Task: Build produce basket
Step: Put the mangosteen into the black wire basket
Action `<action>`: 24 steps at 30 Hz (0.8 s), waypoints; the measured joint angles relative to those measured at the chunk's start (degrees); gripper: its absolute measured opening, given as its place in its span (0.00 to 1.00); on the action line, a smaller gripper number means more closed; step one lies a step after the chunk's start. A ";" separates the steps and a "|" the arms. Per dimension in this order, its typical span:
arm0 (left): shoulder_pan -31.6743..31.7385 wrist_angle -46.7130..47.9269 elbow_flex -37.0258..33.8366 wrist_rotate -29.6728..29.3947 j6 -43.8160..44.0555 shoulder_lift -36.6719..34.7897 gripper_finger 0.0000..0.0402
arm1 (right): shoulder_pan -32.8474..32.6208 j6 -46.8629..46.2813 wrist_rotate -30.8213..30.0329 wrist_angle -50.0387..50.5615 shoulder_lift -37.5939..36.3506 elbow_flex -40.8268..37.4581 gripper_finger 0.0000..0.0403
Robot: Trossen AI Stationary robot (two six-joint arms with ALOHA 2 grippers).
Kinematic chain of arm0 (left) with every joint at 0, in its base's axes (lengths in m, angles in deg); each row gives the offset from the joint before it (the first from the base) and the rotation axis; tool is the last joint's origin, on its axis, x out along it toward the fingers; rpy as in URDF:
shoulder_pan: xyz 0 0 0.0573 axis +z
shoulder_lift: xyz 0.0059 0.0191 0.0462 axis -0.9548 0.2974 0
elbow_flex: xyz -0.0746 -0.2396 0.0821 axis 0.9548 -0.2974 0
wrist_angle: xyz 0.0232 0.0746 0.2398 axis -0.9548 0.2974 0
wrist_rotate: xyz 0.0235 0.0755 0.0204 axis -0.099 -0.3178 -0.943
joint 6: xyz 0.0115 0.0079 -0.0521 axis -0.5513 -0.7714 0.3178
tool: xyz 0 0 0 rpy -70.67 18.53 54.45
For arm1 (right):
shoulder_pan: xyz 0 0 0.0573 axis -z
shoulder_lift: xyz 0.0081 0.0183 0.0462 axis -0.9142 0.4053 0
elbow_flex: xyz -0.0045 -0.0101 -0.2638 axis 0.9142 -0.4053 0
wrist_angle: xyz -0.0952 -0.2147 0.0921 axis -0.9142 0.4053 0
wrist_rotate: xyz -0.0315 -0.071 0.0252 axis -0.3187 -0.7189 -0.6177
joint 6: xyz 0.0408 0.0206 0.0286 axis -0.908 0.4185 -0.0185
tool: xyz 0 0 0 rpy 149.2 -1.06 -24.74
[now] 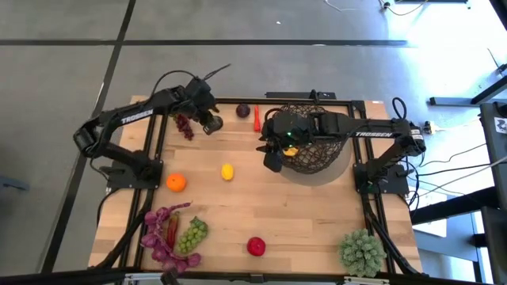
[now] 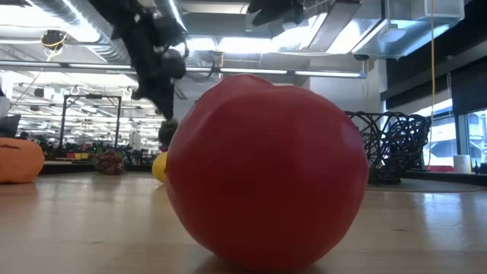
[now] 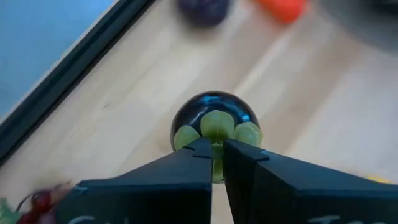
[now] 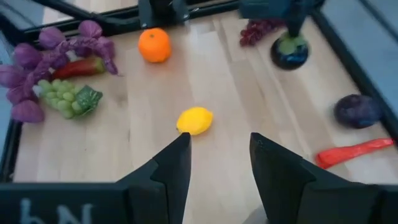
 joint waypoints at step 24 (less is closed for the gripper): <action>-22.23 0.40 30.63 -1.85 -14.77 9.32 0.00 | -2.26 -23.79 -28.07 32.17 -8.19 -0.02 0.39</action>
